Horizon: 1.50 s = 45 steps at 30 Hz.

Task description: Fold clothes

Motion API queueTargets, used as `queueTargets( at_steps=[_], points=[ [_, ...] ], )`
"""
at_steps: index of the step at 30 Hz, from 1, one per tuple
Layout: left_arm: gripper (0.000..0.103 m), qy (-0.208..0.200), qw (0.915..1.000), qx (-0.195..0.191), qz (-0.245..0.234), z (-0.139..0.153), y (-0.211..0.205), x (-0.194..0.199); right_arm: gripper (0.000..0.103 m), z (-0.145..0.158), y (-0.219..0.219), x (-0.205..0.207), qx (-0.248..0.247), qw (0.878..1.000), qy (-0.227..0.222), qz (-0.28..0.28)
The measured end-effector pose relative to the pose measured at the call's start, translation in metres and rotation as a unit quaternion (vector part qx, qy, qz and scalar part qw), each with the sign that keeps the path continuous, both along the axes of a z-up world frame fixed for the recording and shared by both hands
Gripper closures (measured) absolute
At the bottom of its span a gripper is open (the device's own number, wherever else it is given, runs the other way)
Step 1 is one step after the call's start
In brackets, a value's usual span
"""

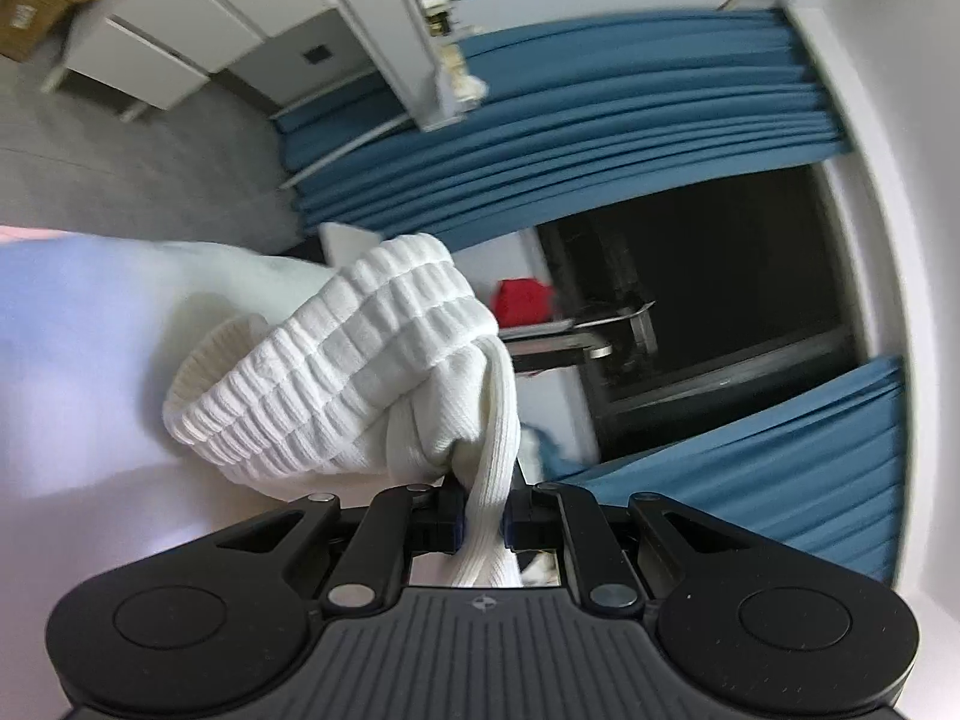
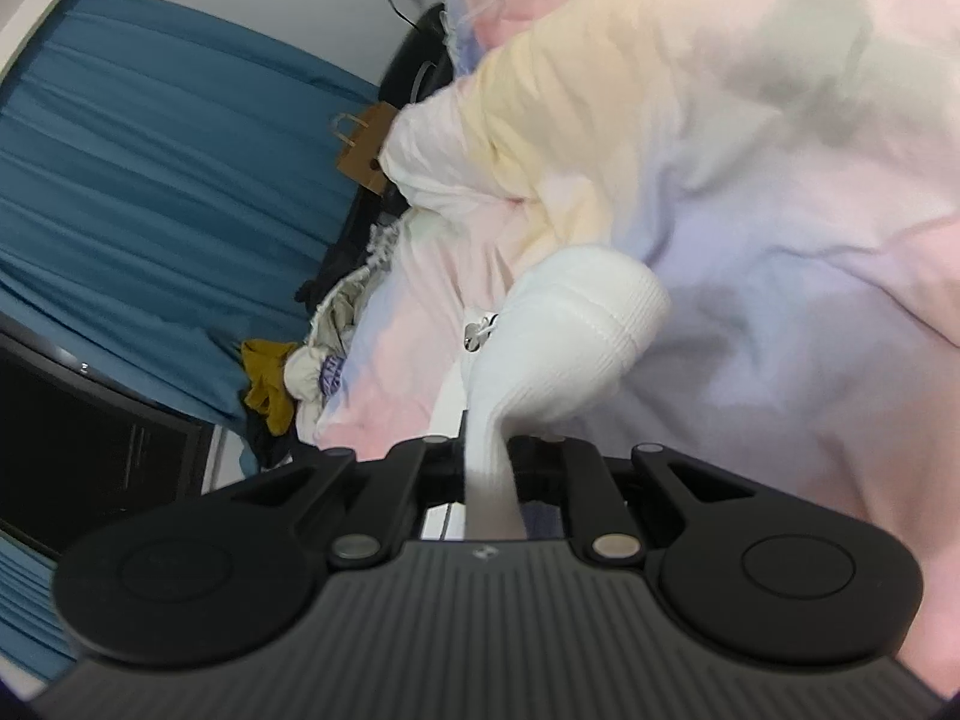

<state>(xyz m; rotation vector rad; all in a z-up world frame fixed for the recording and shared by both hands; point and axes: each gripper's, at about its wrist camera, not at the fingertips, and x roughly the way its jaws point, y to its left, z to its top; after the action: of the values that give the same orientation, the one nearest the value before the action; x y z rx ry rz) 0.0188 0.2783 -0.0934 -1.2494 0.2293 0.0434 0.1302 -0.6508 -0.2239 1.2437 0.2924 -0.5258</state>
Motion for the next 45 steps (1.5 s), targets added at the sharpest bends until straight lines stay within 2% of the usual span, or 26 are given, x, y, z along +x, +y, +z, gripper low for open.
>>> queueTargets(
  at_steps=[3, 5, 6, 10, 11, 14, 17, 19, 22, 25, 27, 29, 34, 39, 43, 45],
  points=[
    [0.091, 0.05, 0.9982, -0.032, -0.015, -0.014, 0.012, -0.015, 0.092, -0.003, 0.001, -0.013, 0.022, 1.0, 0.009, 0.003],
    [0.09, 0.064, 0.9969, -0.04, -0.02, -0.011, 0.016, -0.026, 0.092, -0.004, 0.002, -0.022, 0.036, 0.999, 0.015, 0.006],
    [0.088, 0.07, 0.997, -0.023, -0.024, -0.006, 0.013, -0.031, 0.092, -0.005, 0.002, -0.026, 0.044, 0.999, 0.018, 0.007],
    [0.066, 0.077, 0.9964, 0.026, -0.025, 0.013, 0.004, -0.058, 0.092, -0.013, -0.003, -0.027, 0.058, 0.998, 0.022, 0.01],
    [0.065, 0.076, 0.9963, 0.035, -0.023, 0.018, 0.001, -0.065, 0.092, -0.014, -0.004, -0.027, 0.06, 0.998, 0.021, 0.011],
    [0.053, 0.074, 0.994, 0.077, -0.024, 0.037, -0.017, -0.088, 0.092, -0.016, -0.006, -0.025, 0.055, 0.998, 0.024, 0.017],
    [0.05, 0.084, 0.9861, 0.137, -0.043, 0.06, -0.048, -0.089, 0.092, -0.019, -0.008, -0.023, 0.059, 0.998, 0.023, 0.02],
    [0.05, 0.088, 0.9761, 0.189, -0.06, 0.076, -0.071, -0.09, 0.092, -0.022, -0.011, -0.023, 0.059, 0.998, 0.018, 0.023],
    [0.05, 0.088, 0.9568, 0.265, -0.082, 0.099, -0.105, -0.067, 0.092, -0.025, -0.015, -0.022, 0.057, 0.998, 0.012, 0.028],
    [0.05, 0.077, 0.9384, 0.315, -0.118, 0.107, -0.146, -0.036, 0.092, -0.027, -0.018, -0.023, 0.054, 0.998, 0.005, 0.032],
    [0.05, 0.077, 0.928, 0.335, -0.143, 0.105, -0.171, -0.009, 0.092, -0.028, -0.019, -0.023, 0.057, 0.998, 0.002, 0.031],
    [0.049, 0.076, 0.9165, 0.354, -0.169, 0.096, -0.199, 0.015, 0.092, -0.029, -0.02, -0.023, 0.061, 0.998, 0.0, 0.03],
    [0.049, 0.096, 0.8694, 0.432, -0.221, 0.055, -0.265, 0.065, 0.092, -0.027, -0.02, -0.02, 0.051, 0.998, -0.005, 0.033],
    [0.049, 0.105, 0.8371, 0.475, -0.249, 0.012, -0.292, 0.095, 0.092, -0.024, -0.018, -0.017, 0.028, 0.999, 0.0, 0.038],
    [0.048, 0.112, 0.8271, 0.483, -0.265, -0.01, -0.29, 0.103, 0.092, -0.014, -0.012, -0.012, -0.012, 0.999, 0.007, 0.044],
    [0.048, 0.114, 0.8351, 0.466, -0.269, -0.016, -0.284, 0.108, 0.092, -0.007, -0.007, -0.01, -0.035, 0.998, 0.009, 0.047]
  ],
)
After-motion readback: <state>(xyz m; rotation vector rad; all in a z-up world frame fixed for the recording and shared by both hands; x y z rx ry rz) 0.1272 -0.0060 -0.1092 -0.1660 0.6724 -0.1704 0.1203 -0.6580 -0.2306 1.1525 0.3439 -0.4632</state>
